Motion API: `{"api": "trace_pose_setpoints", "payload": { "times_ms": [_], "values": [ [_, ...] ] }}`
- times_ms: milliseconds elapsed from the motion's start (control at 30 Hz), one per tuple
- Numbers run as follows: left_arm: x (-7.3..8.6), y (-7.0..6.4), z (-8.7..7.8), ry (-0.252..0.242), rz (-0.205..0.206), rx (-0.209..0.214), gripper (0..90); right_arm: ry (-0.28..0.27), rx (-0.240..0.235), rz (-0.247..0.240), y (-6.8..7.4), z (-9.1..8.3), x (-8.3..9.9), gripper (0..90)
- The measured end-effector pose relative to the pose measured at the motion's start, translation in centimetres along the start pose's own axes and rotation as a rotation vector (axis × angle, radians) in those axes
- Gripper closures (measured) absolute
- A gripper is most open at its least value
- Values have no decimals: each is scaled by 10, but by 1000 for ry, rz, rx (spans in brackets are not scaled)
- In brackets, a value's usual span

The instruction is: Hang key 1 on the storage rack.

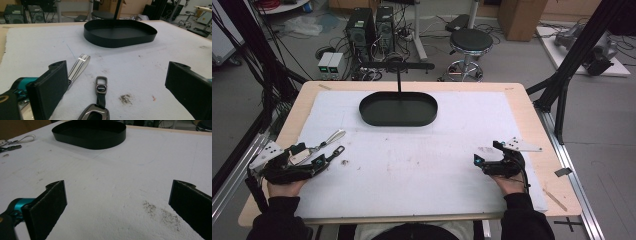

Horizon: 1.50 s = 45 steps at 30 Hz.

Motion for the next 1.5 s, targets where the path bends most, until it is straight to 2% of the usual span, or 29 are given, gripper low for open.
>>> {"api": "trace_pose_setpoints", "payload": {
  "times_ms": [600,733,833,967,1067,1167,1267,1367,1433,1500],
  "values": [
    [1,0,1,15,1,-1,53,12,6,-1,-1,1,1,8],
    [4,-4,6,49,3,20,54,17,13,-2,-1,1,1,8],
    [3,-4,8,60,9,17,54,16,16,-6,-2,3,1,8],
    [0,-1,15,111,50,5,54,16,18,-2,-1,3,1,8],
    [0,2,21,139,50,13,54,19,19,-8,-2,4,1,8],
    [-1,4,24,144,55,11,54,22,17,-4,-2,5,2,8],
    [-2,10,27,154,41,8,54,22,19,-3,-2,5,2,8],
    [-4,11,30,178,62,12,54,24,20,-3,-2,5,2,8],
    [-13,13,35,199,92,14,54,25,21,-4,-2,5,2,8],
    [-15,14,37,200,96,12,54,26,19,0,-1,5,2,8]
  ]
}}
Point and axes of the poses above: each handheld gripper's, and its own axes: z roughly forward along the jaws, x roughly out of its underside, y roughly to its left, the point moved 5 cm from there along z, roughly forward along the jaws, and after that the axes turned 5 degrees about -y, right-handed, at the moved point
